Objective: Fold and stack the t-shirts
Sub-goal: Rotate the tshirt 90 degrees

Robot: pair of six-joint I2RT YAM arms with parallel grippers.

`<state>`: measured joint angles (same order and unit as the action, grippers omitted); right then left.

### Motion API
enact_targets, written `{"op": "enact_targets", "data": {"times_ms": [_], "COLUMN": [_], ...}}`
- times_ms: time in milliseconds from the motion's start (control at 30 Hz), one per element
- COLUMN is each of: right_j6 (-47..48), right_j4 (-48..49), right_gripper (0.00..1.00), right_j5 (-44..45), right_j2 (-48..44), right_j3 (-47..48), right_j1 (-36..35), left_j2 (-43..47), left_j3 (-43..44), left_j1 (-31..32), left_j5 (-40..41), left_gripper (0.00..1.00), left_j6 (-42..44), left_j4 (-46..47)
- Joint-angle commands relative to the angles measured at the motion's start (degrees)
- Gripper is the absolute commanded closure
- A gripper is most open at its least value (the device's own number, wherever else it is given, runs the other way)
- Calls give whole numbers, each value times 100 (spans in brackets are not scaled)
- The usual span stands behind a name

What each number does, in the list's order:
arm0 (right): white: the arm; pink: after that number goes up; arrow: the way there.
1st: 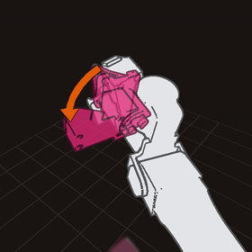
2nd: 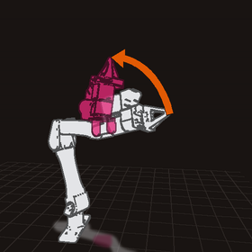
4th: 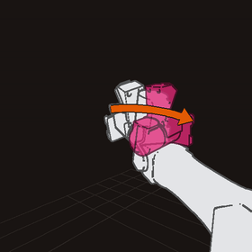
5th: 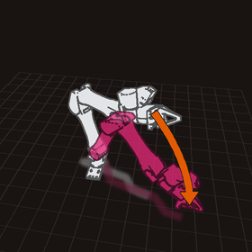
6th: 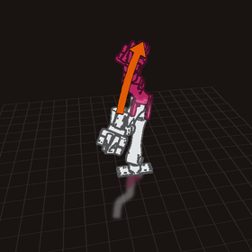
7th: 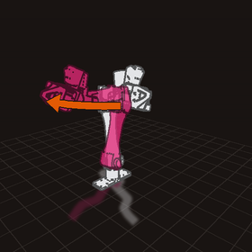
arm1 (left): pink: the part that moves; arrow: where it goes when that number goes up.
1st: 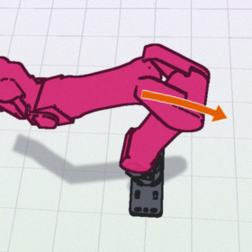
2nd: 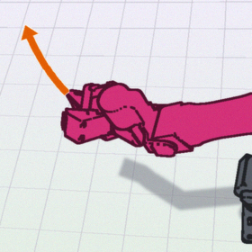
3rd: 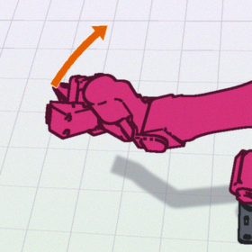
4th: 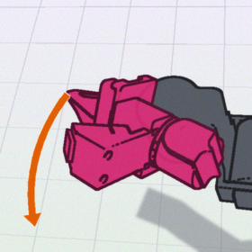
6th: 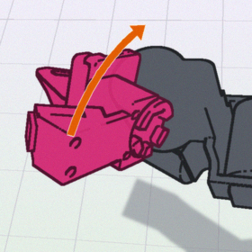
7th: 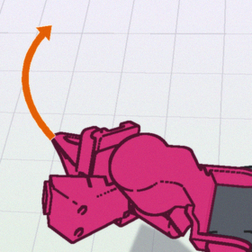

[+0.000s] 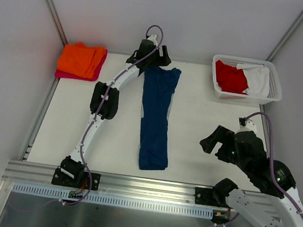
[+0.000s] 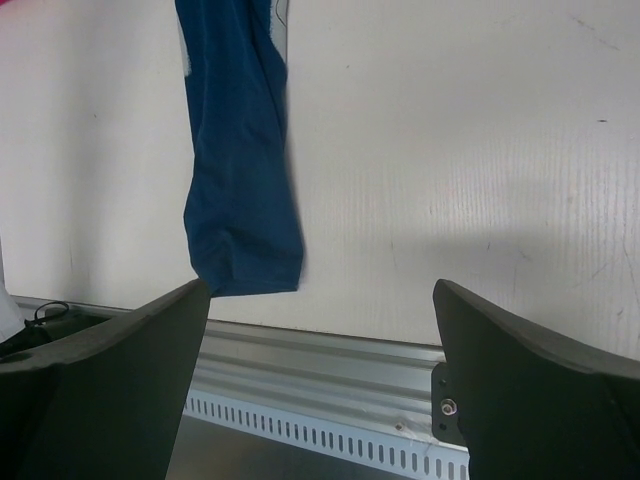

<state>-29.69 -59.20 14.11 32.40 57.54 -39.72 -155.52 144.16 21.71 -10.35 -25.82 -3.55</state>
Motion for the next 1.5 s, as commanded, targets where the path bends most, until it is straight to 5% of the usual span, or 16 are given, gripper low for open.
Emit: {"op": "enact_targets", "data": {"times_ms": [0, 133, 367, 500, 633, 800, 1167, 1300, 1467], "right_j6": [236, 446, 921, 948, 781, 386, -475, -922, -1635], "right_j4": [382, 488, 883, 1620, 2666, 3844, 4795, 4944, 4865], "right_gripper": [0, 0, 1, 1, 1, 0, 1, 1, 1], "right_j5": [22, -92, -101, -976, -2121, -2658, -2369, -2019, -1220], "right_j2": [240, 767, 1101, 1381, 1934, 2419, 2455, 2184, 1560], "right_j3": [3, 240, 153, -609, -1384, -2026, -2984, -3414, -3942], "right_j1": [35, 44, 166, 386, 781, 817, 290, -52, -825], "left_j2": [1460, 3899, 6909, 8656, 9653, 10961, 11941, 11791, 11695], "left_j3": [-806, -2697, -5295, -7336, -9391, -10722, -12824, -13430, -13668], "left_j1": [122, 175, 483, 500, 518, 571, 685, 1307, 2651], "left_j5": [-415, -283, -379, -652, -766, -881, -1662, -1550, -478], "left_gripper": [6, 3, 7, 8, 11, 9, 12, 13, 13], "left_j6": [244, 140, 8, -484, -783, -1204, -2434, -3041, -3779], "left_j4": [-188, -734, -2052, -2334, -2317, -2273, -818, -60, 451]}}
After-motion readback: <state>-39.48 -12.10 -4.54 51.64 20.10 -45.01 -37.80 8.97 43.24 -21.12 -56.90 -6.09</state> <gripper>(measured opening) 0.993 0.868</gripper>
